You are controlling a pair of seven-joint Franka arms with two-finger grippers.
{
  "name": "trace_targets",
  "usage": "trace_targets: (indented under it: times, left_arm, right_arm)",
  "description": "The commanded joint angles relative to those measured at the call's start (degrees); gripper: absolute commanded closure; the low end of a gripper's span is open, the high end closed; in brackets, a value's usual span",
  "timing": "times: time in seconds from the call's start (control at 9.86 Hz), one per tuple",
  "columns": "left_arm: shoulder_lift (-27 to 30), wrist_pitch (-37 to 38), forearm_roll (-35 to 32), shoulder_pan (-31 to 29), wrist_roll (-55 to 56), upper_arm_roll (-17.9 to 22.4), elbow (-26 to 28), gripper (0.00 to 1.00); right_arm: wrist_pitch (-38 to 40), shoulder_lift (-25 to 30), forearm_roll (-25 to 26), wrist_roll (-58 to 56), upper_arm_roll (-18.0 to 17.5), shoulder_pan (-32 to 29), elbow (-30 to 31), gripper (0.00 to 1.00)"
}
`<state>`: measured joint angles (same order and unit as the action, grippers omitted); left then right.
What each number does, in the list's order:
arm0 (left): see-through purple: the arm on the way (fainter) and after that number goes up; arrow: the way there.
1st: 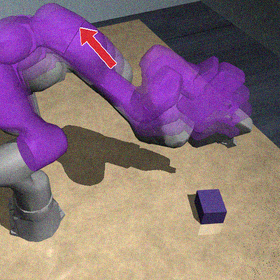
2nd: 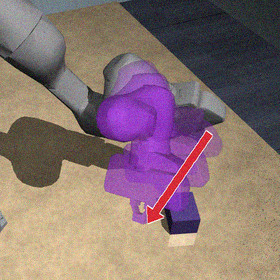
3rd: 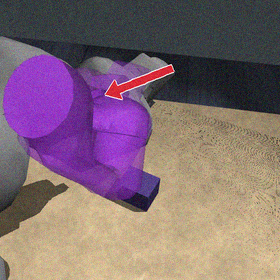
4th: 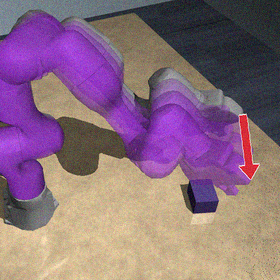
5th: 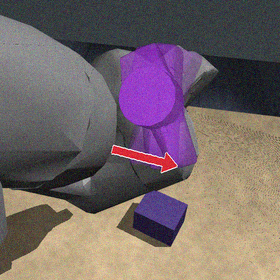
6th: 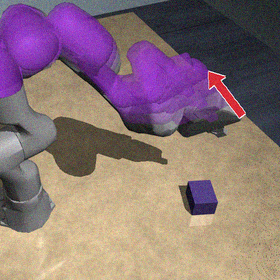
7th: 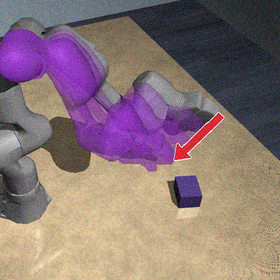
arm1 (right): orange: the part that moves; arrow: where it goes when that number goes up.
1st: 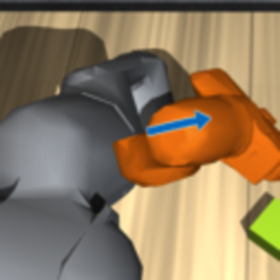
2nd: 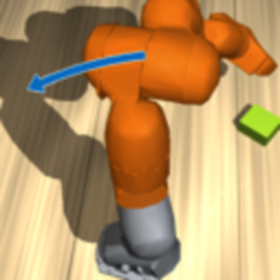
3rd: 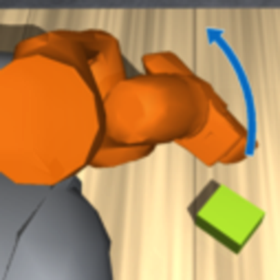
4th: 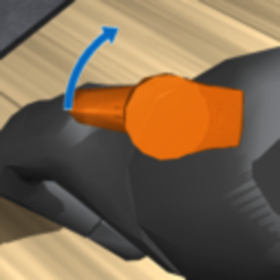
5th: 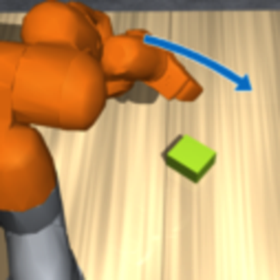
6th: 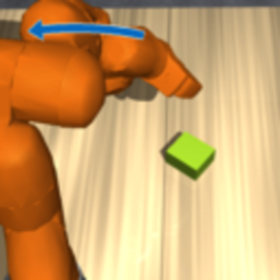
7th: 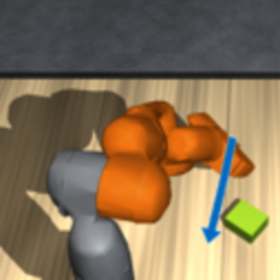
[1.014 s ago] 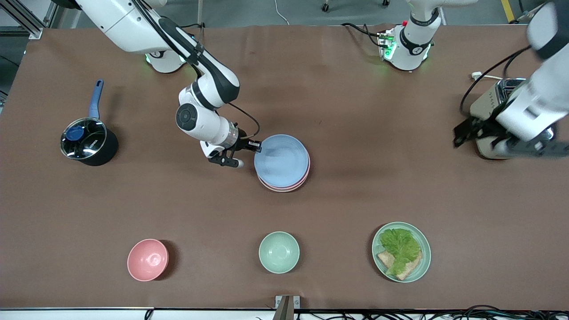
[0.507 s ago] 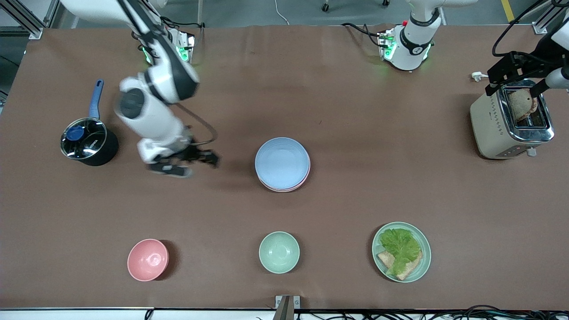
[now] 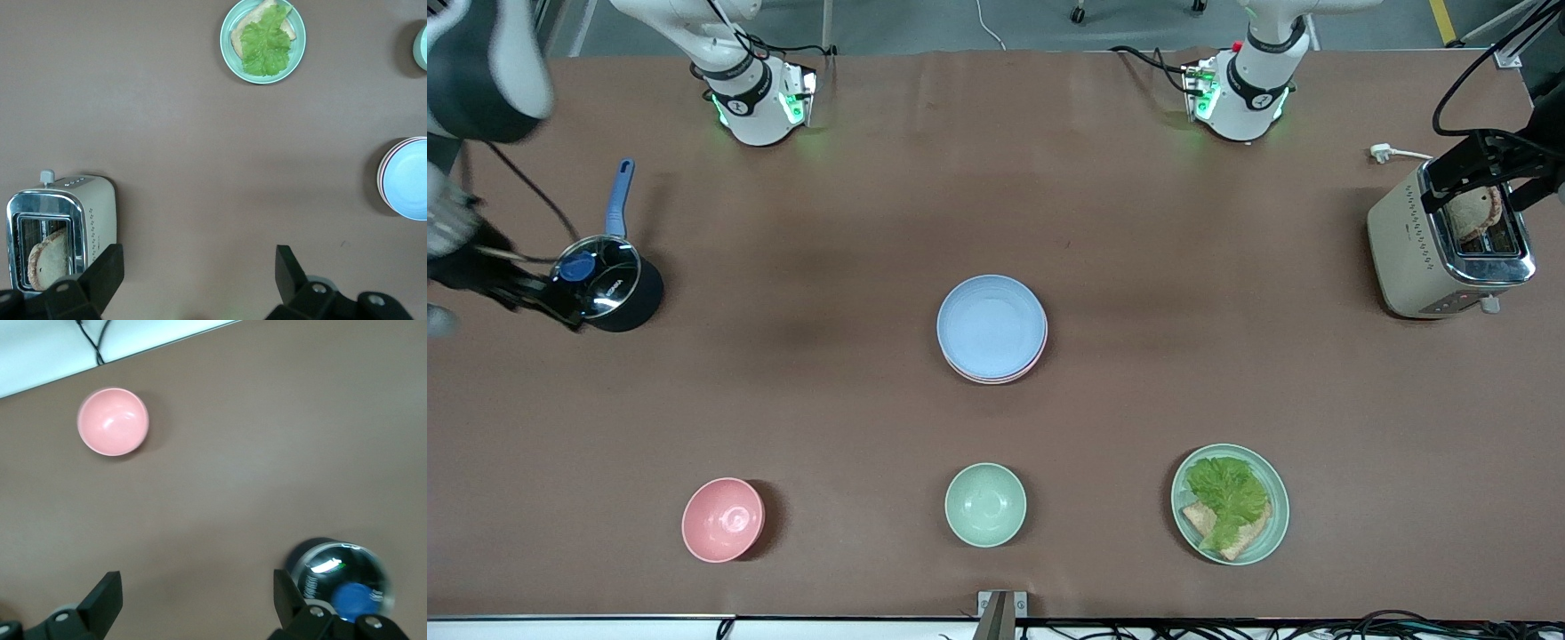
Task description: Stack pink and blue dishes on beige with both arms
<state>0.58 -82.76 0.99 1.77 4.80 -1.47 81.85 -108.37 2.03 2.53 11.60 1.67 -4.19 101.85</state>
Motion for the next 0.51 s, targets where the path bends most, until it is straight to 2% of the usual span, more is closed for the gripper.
trace_targets:
  times: [0.0,0.1,0.2,0.41]
  left_arm:
    - [-0.1,1.4,-0.1,-0.3,0.7,-0.5,1.1,0.0]
    - [0.2,1.4,-0.2,-0.2,0.2,-0.5,1.5,0.0]
    - [0.2,1.4,-0.4,-0.2,-0.4,-0.5,1.5,0.0]
    - [0.2,1.5,-0.6,-0.2,-2.1,-0.5,1.5,0.0]
  right_arm:
    - [14.9,1.1,0.5,-6.0,0.8,0.9,-11.3,0.0]
    - [20.3,-1.0,0.5,-6.2,1.3,1.9,-16.5,0.0]
    - [21.1,-1.7,0.4,-7.1,3.3,3.2,-18.3,0.0]
    - [21.3,-1.8,-0.7,-7.7,3.0,2.0,-18.5,0.0]
